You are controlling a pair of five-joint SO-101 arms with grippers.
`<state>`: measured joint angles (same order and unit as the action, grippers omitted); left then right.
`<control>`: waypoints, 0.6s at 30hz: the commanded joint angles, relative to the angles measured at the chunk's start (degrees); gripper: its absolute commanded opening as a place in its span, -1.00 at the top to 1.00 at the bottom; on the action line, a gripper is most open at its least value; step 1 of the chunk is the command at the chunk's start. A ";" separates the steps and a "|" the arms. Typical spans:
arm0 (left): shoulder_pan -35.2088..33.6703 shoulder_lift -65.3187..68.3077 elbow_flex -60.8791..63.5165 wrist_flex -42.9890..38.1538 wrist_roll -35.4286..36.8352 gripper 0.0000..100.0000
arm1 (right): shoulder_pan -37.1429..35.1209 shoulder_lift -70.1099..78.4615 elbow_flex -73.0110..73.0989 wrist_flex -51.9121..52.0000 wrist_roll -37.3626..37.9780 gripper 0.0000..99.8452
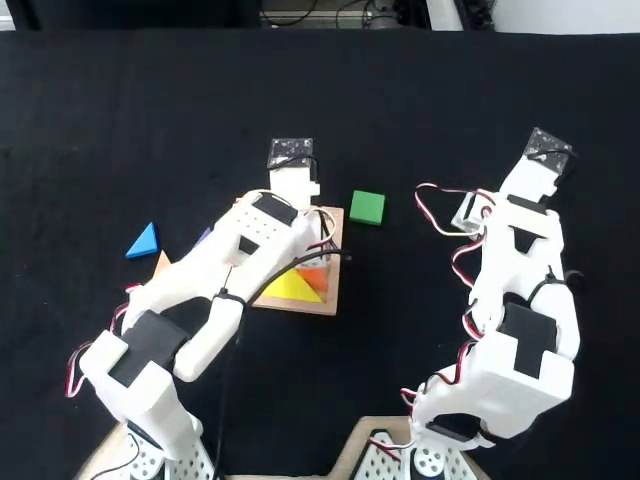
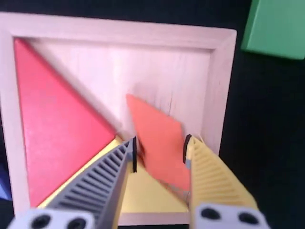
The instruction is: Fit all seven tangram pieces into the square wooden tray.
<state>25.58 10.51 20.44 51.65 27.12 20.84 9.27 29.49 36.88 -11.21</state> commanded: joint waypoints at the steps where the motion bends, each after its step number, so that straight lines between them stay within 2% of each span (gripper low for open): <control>1: -0.92 -0.70 -3.12 -2.20 -0.70 0.62 | 0.44 -2.51 -1.89 -0.70 -0.26 0.98; 8: -0.40 -0.62 -3.56 -4.40 -0.70 0.62 | 0.44 -2.51 -1.89 -0.70 -0.26 0.98; 18: -3.21 -0.53 -3.56 -5.71 -0.26 0.62 | 0.44 -2.51 -1.89 -0.70 -0.26 0.98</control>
<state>23.12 10.51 19.91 46.64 26.59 20.84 9.27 29.49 36.88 -11.21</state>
